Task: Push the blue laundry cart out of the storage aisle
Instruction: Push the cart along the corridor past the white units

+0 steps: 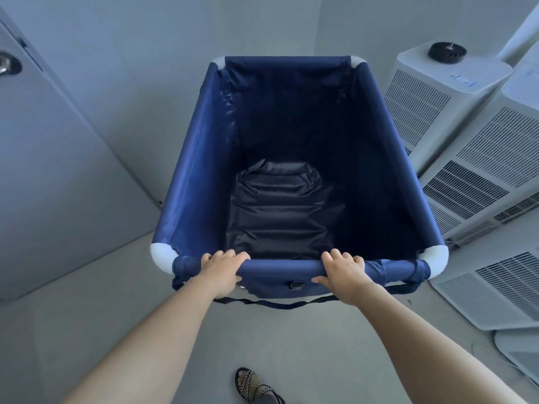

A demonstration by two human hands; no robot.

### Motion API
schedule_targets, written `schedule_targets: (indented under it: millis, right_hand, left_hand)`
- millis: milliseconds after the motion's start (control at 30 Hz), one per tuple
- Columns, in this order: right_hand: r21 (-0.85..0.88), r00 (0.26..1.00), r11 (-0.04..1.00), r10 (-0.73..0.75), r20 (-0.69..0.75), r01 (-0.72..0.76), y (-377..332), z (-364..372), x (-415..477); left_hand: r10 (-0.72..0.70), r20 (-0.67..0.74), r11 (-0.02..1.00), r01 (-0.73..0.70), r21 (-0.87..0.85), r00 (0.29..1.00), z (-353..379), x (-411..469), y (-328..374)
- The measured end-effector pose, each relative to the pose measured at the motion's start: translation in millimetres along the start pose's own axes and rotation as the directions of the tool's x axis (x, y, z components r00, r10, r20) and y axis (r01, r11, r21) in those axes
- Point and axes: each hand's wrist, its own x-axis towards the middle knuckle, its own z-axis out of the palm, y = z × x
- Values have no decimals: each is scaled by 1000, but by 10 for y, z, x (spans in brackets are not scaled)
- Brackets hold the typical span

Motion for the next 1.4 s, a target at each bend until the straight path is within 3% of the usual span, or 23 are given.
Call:
schedule_targets:
  millis: [733,1100,1400]
  right_hand:
    - [58,999,998,-32,38,30,-137,238,-480]
    - [39,999,999,-5,-38,6,13,70,40]
    - [47,1000,999,24,-11,-24,147,-286,754]
  left_hand:
    - [-26,1,998,26,60,1000,220,-483,58]
    - [16,48,1000,-15,-13,999,-71,3,-31]
    - [47,47,999,-45,-29,998,-461,724,-195]
